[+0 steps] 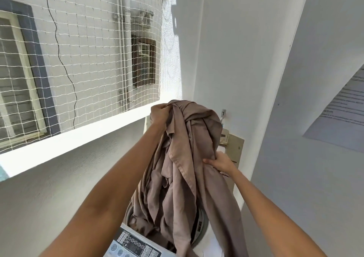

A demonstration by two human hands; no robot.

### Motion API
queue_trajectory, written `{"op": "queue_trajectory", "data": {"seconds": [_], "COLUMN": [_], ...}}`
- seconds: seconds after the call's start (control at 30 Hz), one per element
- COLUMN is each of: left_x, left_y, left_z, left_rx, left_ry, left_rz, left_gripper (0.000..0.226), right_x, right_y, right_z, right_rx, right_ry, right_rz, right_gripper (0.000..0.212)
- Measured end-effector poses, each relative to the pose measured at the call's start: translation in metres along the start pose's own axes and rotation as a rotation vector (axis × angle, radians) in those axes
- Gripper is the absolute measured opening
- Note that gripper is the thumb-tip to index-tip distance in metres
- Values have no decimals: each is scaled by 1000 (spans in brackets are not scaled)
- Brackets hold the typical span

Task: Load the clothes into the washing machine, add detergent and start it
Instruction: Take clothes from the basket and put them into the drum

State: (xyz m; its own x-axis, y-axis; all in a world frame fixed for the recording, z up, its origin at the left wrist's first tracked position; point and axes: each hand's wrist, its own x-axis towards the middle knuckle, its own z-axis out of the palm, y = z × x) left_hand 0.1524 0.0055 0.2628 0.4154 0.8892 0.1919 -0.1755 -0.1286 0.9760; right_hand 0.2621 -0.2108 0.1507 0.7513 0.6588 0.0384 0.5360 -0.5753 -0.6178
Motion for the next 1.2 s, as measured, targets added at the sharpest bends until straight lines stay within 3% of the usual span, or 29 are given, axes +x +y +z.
{"op": "queue_trajectory", "data": {"seconds": [0.1,0.2,0.27,0.37,0.5,0.6,0.67,0.73,0.8,0.83,0.9,0.97,1.0,1.1,1.2], "left_x": [11,21,17,7,-1,-3,-6,-14,-20,-24,-26,-24,-21,-2,22], "left_y": [0,2,3,-5,6,23,27,25,21,19,18,20,23,22,14], "left_z": [-9,-23,-26,-24,-34,-51,-53,-41,-25,-18,-9,-3,-2,7,15], "left_rx": [8,217,288,181,-101,-186,-79,-35,-116,-150,-132,-99,-100,-158,-177], "left_ry": [27,53,52,51,-214,-550,-598,-480,-247,-142,-33,-5,-1,21,18], "left_rz": [-42,-22,-3,15,4,11,54,98,100,87,39,-15,-39,-75,-88], "left_gripper": [8,22,29,34,32,55,73,68,48,40,43,48,54,85,91], "right_x": [6,10,17,33,43,45,40,38,33,31,29,29,25,20,17], "right_y": [-23,-64,-102,-165,-235,-258,-263,-261,-256,-252,-234,-196,-173,-92,-35], "right_z": [-14,-53,-79,-110,-133,-127,-115,-104,-98,-97,-96,-90,-84,-52,-21], "right_rx": [127,380,451,735,943,952,959,906,794,725,559,341,243,109,80], "right_ry": [187,345,419,372,353,302,196,9,-170,-209,-98,127,153,-60,-182], "right_rz": [-3,4,-44,-124,-238,-274,-304,-342,-382,-409,-471,-475,-454,-261,-34], "right_gripper": [29,7,21,29,29,27,30,39,50,51,50,62,78,116,112]}}
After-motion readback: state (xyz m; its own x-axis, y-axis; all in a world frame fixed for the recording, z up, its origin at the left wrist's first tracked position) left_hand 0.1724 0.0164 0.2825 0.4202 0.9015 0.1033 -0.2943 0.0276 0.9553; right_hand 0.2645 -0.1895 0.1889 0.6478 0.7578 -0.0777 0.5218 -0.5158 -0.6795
